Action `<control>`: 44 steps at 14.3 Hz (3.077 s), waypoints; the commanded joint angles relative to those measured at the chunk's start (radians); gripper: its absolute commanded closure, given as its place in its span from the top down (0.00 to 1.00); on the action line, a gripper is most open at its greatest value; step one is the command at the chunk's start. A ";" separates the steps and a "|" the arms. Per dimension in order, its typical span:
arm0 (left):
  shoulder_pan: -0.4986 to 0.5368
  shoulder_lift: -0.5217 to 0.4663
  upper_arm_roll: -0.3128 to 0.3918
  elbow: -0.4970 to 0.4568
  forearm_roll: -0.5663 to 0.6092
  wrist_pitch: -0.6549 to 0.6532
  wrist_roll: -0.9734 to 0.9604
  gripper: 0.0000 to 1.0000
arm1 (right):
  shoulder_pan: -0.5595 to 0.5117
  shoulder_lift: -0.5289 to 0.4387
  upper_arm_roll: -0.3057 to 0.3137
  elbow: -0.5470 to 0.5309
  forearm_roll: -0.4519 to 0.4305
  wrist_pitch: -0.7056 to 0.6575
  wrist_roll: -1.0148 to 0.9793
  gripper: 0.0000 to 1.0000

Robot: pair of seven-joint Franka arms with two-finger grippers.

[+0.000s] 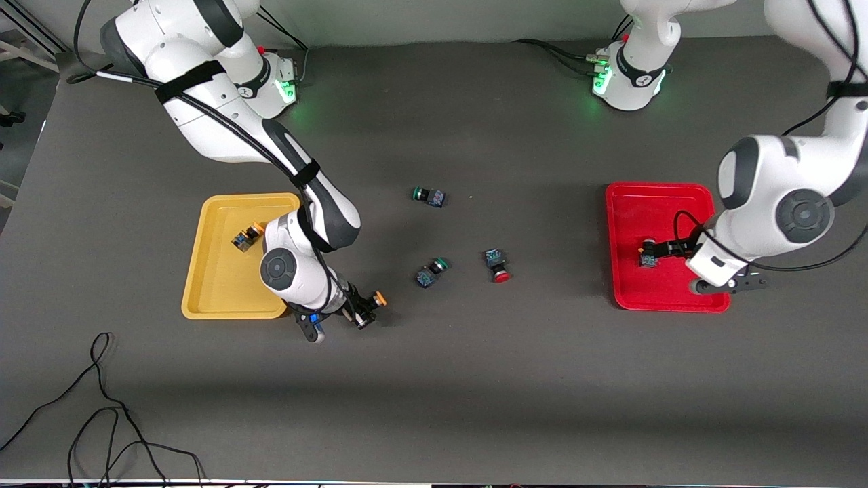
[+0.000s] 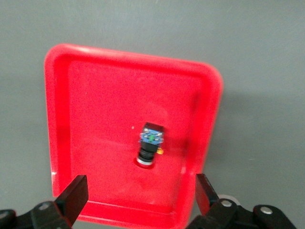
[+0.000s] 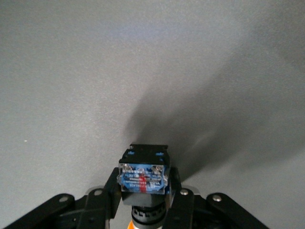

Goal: Place red and yellow buttons in trays

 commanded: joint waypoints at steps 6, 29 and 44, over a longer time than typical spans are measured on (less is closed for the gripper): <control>-0.372 0.125 -0.019 0.184 0.004 0.079 -0.655 1.00 | -0.043 -0.323 -0.172 -0.139 -0.001 -0.339 -0.302 0.00; -0.437 0.291 -0.026 0.291 -0.002 0.060 -0.682 0.00 | -0.155 -0.825 -0.205 -0.168 -0.125 -0.594 -1.073 1.00; 0.203 0.147 -0.017 -0.215 0.132 0.320 0.286 0.29 | -0.201 -0.828 -0.208 -0.082 -0.137 -0.827 -1.234 1.00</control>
